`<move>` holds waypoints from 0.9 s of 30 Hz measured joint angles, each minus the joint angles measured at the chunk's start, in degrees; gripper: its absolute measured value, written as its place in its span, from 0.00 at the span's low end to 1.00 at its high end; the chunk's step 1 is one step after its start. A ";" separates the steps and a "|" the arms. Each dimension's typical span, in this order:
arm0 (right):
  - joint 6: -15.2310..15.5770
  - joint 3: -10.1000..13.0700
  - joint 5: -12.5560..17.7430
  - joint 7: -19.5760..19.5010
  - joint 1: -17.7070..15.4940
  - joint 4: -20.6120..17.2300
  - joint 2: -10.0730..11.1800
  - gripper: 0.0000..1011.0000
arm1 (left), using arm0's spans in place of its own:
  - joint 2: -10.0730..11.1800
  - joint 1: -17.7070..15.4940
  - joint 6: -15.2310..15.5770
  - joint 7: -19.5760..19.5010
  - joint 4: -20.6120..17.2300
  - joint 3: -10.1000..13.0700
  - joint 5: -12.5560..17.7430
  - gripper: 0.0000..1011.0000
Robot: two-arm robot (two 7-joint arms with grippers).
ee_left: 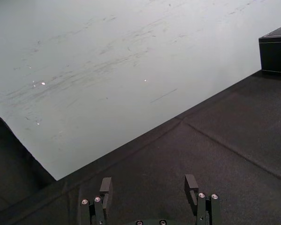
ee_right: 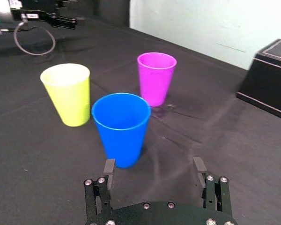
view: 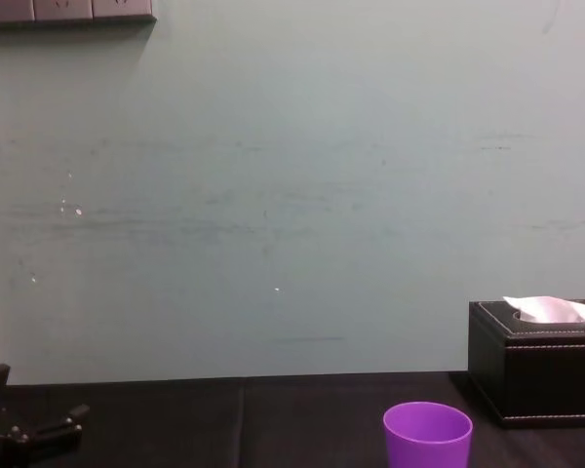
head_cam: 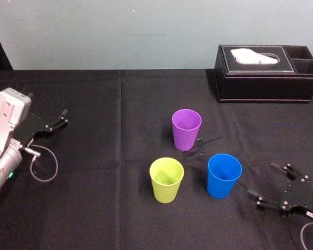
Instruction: Stack the three plastic cups sequentially using one hand.
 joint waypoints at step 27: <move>1.20 -6.37 -1.86 3.41 7.56 3.42 -4.18 0.99 | 0.00 0.00 0.00 0.00 0.00 0.00 0.00 1.00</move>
